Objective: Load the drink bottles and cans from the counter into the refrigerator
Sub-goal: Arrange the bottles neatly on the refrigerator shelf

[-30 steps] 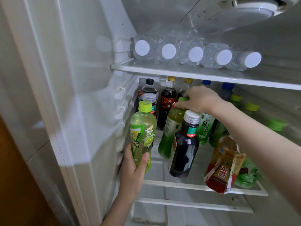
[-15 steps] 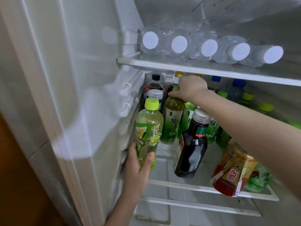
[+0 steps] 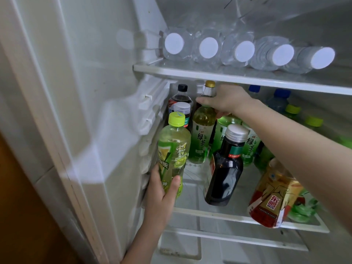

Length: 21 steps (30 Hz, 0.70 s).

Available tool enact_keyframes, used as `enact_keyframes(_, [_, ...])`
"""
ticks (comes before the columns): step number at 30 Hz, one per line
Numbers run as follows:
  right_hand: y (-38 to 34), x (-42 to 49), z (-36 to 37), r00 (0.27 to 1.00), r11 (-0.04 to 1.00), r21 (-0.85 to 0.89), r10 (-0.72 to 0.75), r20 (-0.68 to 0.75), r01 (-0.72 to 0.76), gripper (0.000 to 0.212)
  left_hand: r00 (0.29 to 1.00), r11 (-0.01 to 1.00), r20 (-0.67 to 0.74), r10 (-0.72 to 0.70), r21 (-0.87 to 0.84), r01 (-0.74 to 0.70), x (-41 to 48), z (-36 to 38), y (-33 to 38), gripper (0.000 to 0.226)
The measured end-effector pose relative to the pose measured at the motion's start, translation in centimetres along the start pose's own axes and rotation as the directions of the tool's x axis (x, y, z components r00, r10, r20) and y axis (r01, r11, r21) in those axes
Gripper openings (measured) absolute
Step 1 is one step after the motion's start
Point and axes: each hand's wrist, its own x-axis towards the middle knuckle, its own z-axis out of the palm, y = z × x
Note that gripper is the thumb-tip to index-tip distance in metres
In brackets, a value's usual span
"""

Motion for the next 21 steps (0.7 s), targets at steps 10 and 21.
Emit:
enact_keyframes(10, [5.8,-14.1,-3.6,0.893,0.979,0.184,0.001,-0.451,0.092,0.034,0.999,0.999,-0.007,0.033,-0.005,-0.033,0.0,0.0,0.0,0.061])
enact_keyframes(21, [9.2,-23.8,7.2,0.737,0.884,0.448,0.392,-0.551,-0.135,0.052,0.996,0.996,-0.036,0.086,0.017,-0.085,-0.3,0.5,0.6,0.055])
